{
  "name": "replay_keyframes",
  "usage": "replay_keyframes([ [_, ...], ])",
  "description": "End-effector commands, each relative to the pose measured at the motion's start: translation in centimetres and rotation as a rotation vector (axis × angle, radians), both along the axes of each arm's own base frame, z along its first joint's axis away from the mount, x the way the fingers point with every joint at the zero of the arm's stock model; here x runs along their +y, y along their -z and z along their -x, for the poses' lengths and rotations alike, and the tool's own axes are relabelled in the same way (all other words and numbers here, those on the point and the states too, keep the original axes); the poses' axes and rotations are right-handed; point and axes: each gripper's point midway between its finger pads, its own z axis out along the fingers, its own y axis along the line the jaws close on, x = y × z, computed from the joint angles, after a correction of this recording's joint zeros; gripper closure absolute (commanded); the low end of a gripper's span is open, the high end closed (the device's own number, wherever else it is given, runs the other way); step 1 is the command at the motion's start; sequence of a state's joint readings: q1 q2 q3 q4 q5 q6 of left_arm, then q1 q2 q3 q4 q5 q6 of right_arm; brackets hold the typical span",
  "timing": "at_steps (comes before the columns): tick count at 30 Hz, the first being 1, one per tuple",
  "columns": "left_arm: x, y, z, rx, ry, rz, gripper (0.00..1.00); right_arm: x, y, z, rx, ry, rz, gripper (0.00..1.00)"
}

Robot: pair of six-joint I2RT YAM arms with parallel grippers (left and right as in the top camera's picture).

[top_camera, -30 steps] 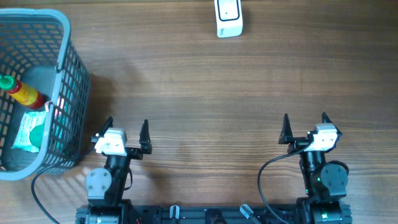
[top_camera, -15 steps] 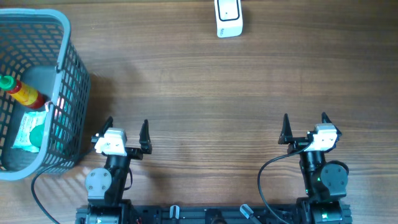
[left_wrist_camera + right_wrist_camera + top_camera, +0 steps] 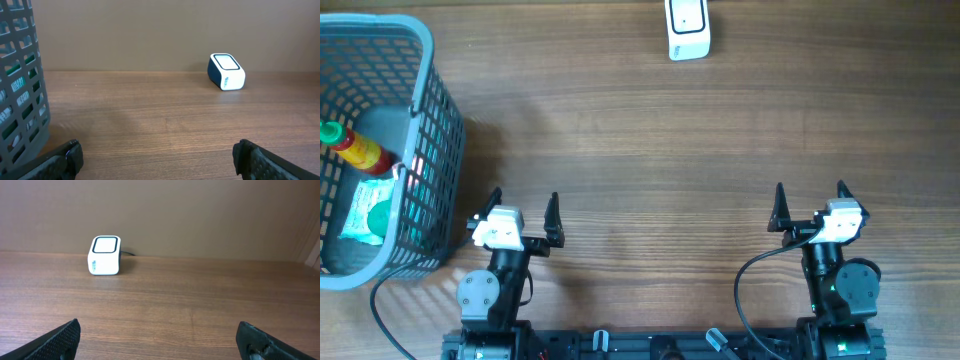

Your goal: Scan the item barcode

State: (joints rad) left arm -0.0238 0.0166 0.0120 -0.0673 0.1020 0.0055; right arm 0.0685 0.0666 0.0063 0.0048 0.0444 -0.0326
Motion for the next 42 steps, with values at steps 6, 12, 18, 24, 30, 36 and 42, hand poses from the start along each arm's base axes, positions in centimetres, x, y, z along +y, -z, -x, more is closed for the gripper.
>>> replay_keyframes([
  [6,0.3,0.5,-0.1,0.013,-0.015,-0.01,0.0,0.2,0.0,0.0,0.0,-0.013,0.019,0.0],
  [12,0.3,0.5,-0.1,0.013,-0.015,-0.01,0.0,0.2,0.0,0.0,0.0,-0.013,0.018,0.0],
  [18,1.0,0.4,-0.1,0.009,-0.056,-0.024,0.0,0.2,0.0,0.0,0.0,-0.013,0.019,0.0],
  [24,1.6,0.6,-0.2,0.017,-0.089,-0.028,0.0,0.2,0.0,0.0,0.0,-0.013,0.019,0.0],
  [30,1.8,0.2,-0.2,0.001,-0.1,-0.027,0.0,0.2,0.0,0.0,0.0,-0.013,0.019,0.0],
  [36,1.1,-3.2,-0.2,-0.133,-0.066,0.049,0.0,0.2,0.0,0.0,0.0,-0.013,0.019,0.0],
  [42,0.6,-7.2,0.5,-0.23,-0.023,0.158,0.0,0.2,0.0,0.0,0.0,-0.013,0.019,0.0],
])
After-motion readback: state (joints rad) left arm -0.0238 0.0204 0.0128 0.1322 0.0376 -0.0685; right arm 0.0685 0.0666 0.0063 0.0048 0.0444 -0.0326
